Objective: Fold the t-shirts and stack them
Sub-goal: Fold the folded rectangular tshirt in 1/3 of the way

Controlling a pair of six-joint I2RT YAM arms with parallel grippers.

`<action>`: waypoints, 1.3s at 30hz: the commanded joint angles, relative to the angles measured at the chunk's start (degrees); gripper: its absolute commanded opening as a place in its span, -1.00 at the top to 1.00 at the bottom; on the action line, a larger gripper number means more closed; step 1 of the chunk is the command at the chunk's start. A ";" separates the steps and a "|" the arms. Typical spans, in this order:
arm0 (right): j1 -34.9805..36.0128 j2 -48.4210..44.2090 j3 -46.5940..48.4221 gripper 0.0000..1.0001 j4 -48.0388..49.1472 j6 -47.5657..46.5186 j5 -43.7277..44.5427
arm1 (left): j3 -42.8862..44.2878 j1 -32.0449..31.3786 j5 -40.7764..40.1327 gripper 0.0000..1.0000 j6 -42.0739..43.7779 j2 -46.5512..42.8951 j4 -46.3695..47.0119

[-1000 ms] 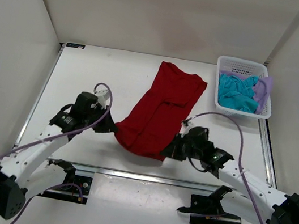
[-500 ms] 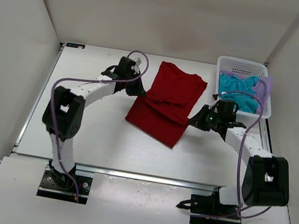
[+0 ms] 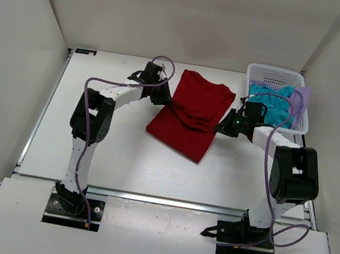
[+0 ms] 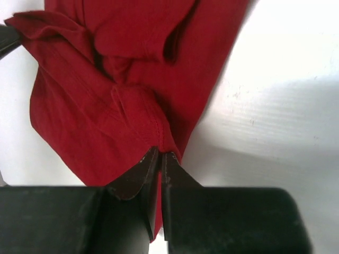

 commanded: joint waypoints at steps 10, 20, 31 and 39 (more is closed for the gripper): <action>2.74 -11.55 -3.05 0.11 2.70 -0.65 9.34 | -34.64 0.00 0.23 0.19 -5.09 -24.50 20.44; 17.41 -7.96 -9.65 0.97 2.96 -4.17 6.54 | -40.52 0.00 1.29 0.29 -3.49 -19.57 20.78; 21.12 -6.01 -16.32 1.00 2.26 -5.83 8.04 | -70.15 0.17 2.69 0.13 -6.84 -40.39 29.32; 21.30 -17.43 -18.60 0.60 1.99 -4.79 4.79 | -70.77 3.50 -1.09 -0.31 -2.19 -57.36 18.60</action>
